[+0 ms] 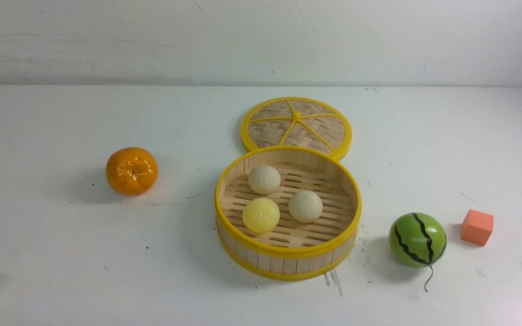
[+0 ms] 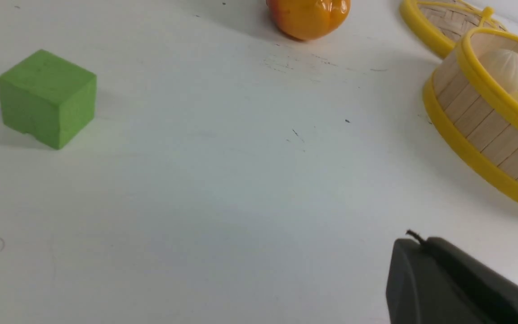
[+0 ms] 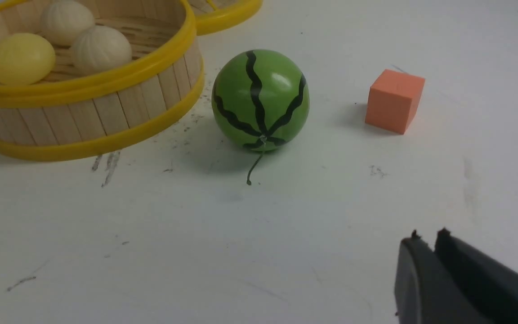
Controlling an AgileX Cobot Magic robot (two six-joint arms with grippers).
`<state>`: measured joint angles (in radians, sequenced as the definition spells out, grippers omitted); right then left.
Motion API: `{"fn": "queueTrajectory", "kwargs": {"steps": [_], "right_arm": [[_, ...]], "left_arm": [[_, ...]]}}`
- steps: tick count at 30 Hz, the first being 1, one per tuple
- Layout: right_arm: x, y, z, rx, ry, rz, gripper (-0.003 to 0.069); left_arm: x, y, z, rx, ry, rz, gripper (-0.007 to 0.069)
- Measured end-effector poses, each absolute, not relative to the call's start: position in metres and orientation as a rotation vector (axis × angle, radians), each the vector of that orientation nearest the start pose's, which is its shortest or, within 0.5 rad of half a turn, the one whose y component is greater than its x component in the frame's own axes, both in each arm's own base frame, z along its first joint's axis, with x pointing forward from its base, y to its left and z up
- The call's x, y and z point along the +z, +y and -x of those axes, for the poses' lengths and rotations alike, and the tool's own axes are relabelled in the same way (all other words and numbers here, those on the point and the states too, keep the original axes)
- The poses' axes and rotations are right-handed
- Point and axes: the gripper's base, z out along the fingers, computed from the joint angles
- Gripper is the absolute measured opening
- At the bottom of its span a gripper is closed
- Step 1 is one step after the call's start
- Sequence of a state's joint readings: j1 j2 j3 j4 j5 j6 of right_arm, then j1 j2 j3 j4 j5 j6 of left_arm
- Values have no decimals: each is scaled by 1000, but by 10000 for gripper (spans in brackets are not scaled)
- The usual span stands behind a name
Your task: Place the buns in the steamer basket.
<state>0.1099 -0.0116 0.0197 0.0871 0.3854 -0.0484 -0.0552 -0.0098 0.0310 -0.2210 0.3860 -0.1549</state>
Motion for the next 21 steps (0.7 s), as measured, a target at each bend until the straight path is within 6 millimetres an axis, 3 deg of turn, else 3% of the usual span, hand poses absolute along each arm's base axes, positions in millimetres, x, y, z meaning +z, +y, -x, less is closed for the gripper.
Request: {"fn": "queueTrajectory", "kwargs": {"steps": [21], "right_arm": [[173,9,-51,129,1875,95,90]], "left_arm": [[169,-10,-52,-362,1883,232,-13]]}}
